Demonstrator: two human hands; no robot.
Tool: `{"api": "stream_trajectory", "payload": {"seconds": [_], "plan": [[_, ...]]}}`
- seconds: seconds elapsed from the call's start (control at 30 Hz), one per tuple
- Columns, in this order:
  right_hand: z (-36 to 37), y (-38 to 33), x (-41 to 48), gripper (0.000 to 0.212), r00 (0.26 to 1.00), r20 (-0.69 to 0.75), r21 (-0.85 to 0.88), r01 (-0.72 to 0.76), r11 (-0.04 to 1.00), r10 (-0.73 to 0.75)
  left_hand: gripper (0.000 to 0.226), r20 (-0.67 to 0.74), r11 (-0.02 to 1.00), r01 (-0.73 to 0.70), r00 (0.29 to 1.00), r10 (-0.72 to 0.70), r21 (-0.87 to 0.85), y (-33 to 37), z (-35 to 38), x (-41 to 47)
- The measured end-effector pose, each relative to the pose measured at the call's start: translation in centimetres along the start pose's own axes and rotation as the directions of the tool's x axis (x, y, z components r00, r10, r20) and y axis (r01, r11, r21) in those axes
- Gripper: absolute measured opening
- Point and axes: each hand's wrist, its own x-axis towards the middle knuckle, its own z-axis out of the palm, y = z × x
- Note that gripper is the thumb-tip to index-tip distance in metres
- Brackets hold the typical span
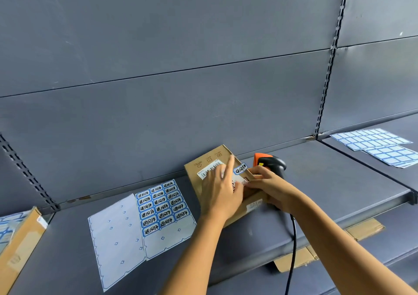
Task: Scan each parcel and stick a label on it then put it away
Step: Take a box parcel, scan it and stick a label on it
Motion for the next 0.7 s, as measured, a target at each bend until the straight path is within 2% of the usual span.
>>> {"api": "stream_trajectory", "payload": {"seconds": [0.1, 0.23, 0.3, 0.37, 0.43, 0.53, 0.7], "plan": [[0.5, -0.5, -0.4, 0.029, 0.998, 0.039, 0.050, 0.046, 0.998, -0.048, 0.071, -0.113, 0.960, 0.084, 0.986, -0.118, -0.269, -0.8, -0.7, -1.1], [1.4, -0.9, -1.1, 0.038, 0.994, -0.012, 0.028, 0.108, 0.994, -0.108, 0.064, -0.205, 0.888, 0.133, 0.948, -0.243, -0.441, -1.3, -1.4, -2.2], [1.1, -0.4, -1.7, 0.037, 0.987, -0.055, 0.073, 0.151, 0.986, -0.148, 0.053, -0.300, 0.847, 0.132, 0.898, -0.322, -0.515, -1.8, -1.8, -2.7], [0.2, 0.3, -2.6, 0.036, 0.978, -0.088, 0.152, 0.203, 0.967, -0.191, 0.038, -0.393, 0.800, 0.127, 0.819, -0.418, -0.586, -2.5, -2.3, -3.6], [-1.3, 0.8, -3.7, 0.039, 0.963, -0.117, 0.235, 0.264, 0.936, -0.242, 0.025, -0.406, 0.774, 0.163, 0.775, -0.484, -0.613, -3.0, -2.5, -4.4], [-3.5, 1.5, -5.3, 0.037, 0.947, -0.178, 0.318, 0.313, 0.895, -0.268, 0.023, -0.376, 0.784, 0.232, 0.776, -0.506, -0.575, -2.7, -2.2, -5.5], [-7.4, 2.9, -8.7, 0.035, 0.939, -0.208, 0.290, 0.325, 0.900, -0.272, 0.016, -0.299, 0.829, 0.201, 0.867, -0.398, -0.522, 1.5, -0.8, -7.1]]}}
